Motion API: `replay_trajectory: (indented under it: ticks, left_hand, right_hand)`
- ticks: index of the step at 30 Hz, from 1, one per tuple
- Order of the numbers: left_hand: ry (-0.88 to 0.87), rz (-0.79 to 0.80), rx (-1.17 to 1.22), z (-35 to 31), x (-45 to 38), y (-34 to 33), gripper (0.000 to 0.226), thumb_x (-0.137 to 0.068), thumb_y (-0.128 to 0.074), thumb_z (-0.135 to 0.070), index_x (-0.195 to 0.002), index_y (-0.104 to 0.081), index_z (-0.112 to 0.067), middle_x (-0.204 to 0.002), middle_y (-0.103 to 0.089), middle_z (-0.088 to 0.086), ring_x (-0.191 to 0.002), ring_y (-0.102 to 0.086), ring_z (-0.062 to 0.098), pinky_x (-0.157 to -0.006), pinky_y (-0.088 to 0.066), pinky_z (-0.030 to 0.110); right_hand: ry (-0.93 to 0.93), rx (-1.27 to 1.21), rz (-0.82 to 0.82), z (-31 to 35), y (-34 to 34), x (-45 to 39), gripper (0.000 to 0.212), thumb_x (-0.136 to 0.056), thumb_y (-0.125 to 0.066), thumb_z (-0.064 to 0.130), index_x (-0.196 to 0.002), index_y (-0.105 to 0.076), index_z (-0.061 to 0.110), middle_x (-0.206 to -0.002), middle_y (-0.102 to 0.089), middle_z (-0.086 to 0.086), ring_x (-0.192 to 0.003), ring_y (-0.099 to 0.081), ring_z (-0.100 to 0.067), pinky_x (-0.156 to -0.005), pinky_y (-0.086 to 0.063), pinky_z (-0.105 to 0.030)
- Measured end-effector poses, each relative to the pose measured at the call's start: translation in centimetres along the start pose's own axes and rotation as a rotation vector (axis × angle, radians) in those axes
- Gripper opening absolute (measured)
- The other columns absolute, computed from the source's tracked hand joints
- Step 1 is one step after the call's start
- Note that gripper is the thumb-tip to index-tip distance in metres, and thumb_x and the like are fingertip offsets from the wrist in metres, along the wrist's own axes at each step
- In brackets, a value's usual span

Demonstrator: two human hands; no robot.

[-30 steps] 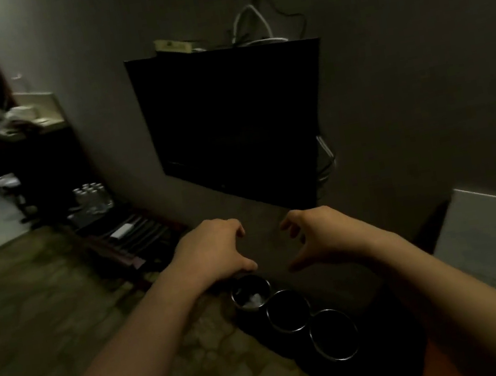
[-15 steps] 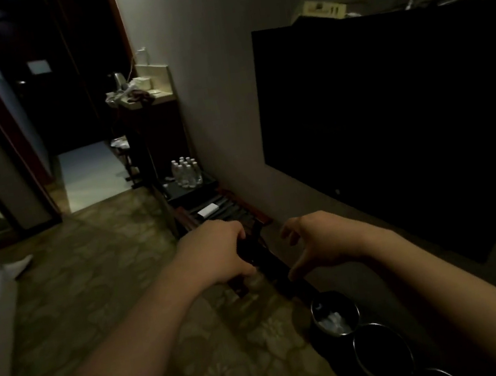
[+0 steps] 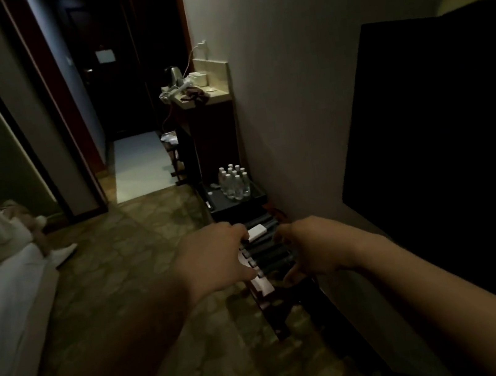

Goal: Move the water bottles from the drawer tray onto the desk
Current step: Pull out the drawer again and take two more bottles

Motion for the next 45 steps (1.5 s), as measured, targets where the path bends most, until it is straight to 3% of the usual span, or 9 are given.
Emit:
replay_trajectory:
  ticks: [5, 10, 17, 20, 25, 32, 40, 45]
  left_hand:
    - [0.058, -0.001, -0.030, 9.6, -6.3, -1.4, 0.061, -0.073, -0.067, -0.057, -0.128, -0.053, -0.037, -0.121, -0.059, -0.009, -0.108, -0.058, 0.015, -0.087, -0.052, 0.037]
    - [-0.018, 0.012, -0.080, 20.4, -14.1, -2.8, 0.062, -0.074, -0.066, -0.060, -0.128, -0.052, -0.033, -0.116, -0.059, -0.007, -0.099, -0.058, 0.015, -0.077, -0.054, 0.036]
    - [-0.129, 0.036, -0.132, 31.2, -26.1, -2.4, 0.060, -0.075, -0.065, -0.061, -0.127, -0.051, -0.035, -0.113, -0.057, -0.007, -0.098, -0.057, 0.015, -0.068, -0.047, 0.030]
    - [-0.166, 0.056, -0.103, 34.5, -31.4, -2.8, 0.060, -0.075, -0.067, -0.061, -0.127, -0.051, -0.036, -0.115, -0.057, -0.008, -0.101, -0.057, 0.015, -0.070, -0.049, 0.031]
    - [-0.213, 0.066, -0.089, 38.7, -41.5, -4.7, 0.066, -0.077, -0.068, -0.061, -0.133, -0.048, -0.033, -0.120, -0.056, -0.007, -0.104, -0.057, 0.015, -0.074, -0.053, 0.032]
    - [-0.233, 0.055, -0.108, 43.9, -58.0, -7.7, 0.065, -0.078, -0.067, -0.059, -0.134, -0.047, -0.032, -0.122, -0.056, -0.004, -0.107, -0.057, 0.019, -0.077, -0.055, 0.037]
    - [-0.236, 0.022, -0.058, 50.6, -73.5, -9.6, 0.059, -0.078, -0.065, -0.063, -0.127, -0.049, -0.033, -0.112, -0.056, -0.007, -0.100, -0.056, 0.017, -0.074, -0.055, 0.036]
    - [-0.277, 0.017, -0.021, 54.8, -82.0, -11.8, 0.066, -0.078, -0.063, -0.065, -0.133, -0.045, -0.033, -0.120, -0.056, -0.007, -0.106, -0.055, 0.016, -0.077, -0.055, 0.035]
  right_hand:
    - [0.057, -0.011, 0.048, 2.6, 0.8, -11.6, 0.079, -0.072, -0.083, 0.046, -0.139, -0.047, 0.025, -0.134, -0.058, 0.002, -0.117, -0.057, -0.020, -0.090, -0.050, -0.032]
    - [0.048, -0.032, 0.048, 5.2, 1.2, -24.3, 0.078, -0.074, -0.083, 0.041, -0.141, -0.045, 0.026, -0.138, -0.055, 0.003, -0.121, -0.054, -0.018, -0.089, -0.047, -0.029]
    - [-0.050, -0.082, 0.032, 5.8, 3.7, -38.8, 0.077, -0.077, -0.081, 0.038, -0.143, -0.041, 0.027, -0.136, -0.056, 0.003, -0.117, -0.056, -0.017, -0.090, -0.050, -0.031]
    - [-0.086, -0.088, 0.015, 4.5, 4.8, -44.4, 0.078, -0.076, -0.081, 0.039, -0.142, -0.042, 0.028, -0.133, -0.057, 0.005, -0.114, -0.057, -0.016, -0.083, -0.048, -0.028]
    - [-0.162, -0.040, -0.007, 0.5, 5.3, -54.0, 0.072, -0.072, -0.081, 0.048, -0.133, -0.047, 0.029, -0.121, -0.060, 0.006, -0.103, -0.059, -0.016, -0.083, -0.054, -0.036]
    - [-0.231, 0.013, -0.058, -6.7, 7.2, -69.2, 0.056, -0.074, -0.073, 0.058, -0.117, -0.053, 0.029, -0.103, -0.056, 0.007, -0.089, -0.054, -0.013, -0.069, -0.046, -0.031]
    - [-0.274, 0.032, -0.008, -12.4, 8.7, -84.6, 0.062, -0.073, -0.073, 0.059, -0.120, -0.051, 0.024, -0.115, -0.059, 0.001, -0.103, -0.058, -0.020, -0.075, -0.047, -0.035]
    - [-0.340, 0.022, 0.025, -15.1, 8.4, -93.0, 0.066, -0.074, -0.071, 0.061, -0.125, -0.049, 0.024, -0.119, -0.057, -0.002, -0.106, -0.057, -0.023, -0.080, -0.048, -0.037]
Point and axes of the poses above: each hand's wrist, its own x-axis away from the middle knuckle, its own y-axis out of the back of the hand, z = x × y, the point moved 7 cm from there along -x, towards the middle knuckle
